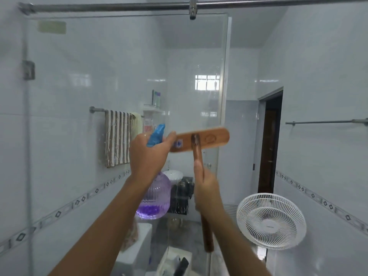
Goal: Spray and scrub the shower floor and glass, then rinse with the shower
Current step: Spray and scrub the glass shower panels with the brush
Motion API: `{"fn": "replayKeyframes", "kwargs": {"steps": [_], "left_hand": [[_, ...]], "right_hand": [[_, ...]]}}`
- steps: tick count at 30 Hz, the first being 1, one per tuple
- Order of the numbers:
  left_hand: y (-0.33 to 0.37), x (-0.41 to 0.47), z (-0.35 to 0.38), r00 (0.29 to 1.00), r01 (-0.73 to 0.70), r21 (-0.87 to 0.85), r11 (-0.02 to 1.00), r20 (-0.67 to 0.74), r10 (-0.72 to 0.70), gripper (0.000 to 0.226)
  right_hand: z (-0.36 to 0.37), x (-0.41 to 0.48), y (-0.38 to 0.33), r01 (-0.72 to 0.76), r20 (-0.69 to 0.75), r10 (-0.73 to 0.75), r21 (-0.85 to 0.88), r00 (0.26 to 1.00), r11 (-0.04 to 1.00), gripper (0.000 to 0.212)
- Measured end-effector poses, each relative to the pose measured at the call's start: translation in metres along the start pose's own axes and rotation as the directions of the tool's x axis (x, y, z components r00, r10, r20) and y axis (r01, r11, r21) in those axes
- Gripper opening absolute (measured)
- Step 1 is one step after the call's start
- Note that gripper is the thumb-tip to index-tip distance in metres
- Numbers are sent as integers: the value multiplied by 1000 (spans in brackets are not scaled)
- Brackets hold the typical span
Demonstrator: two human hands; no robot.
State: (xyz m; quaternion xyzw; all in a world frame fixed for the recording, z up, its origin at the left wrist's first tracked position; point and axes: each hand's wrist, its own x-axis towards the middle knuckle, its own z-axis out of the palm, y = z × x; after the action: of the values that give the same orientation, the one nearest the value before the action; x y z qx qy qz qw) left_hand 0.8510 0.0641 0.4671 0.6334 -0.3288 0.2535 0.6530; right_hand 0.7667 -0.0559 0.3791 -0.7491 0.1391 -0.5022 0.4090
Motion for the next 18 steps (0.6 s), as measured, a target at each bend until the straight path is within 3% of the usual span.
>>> {"fn": "replayKeyframes", "kwargs": {"steps": [4, 10, 13, 18], "left_hand": [[-3, 1, -8, 1000, 16, -19, 1000, -20, -17, 43], [-6, 10, -17, 999, -8, -8, 1000, -31, 8, 34], [-12, 16, -23, 998, 1, -23, 1000, -56, -3, 36], [-20, 21, -42, 997, -20, 15, 1000, -79, 21, 31]], "right_hand": [[17, -43, 42, -63, 92, 67, -48, 993, 997, 56], [9, 63, -74, 45, 49, -40, -115, 998, 992, 53], [7, 118, -134, 47, 47, -44, -49, 998, 998, 54], [31, 95, -116, 18, 40, -16, -34, 999, 999, 52]]}}
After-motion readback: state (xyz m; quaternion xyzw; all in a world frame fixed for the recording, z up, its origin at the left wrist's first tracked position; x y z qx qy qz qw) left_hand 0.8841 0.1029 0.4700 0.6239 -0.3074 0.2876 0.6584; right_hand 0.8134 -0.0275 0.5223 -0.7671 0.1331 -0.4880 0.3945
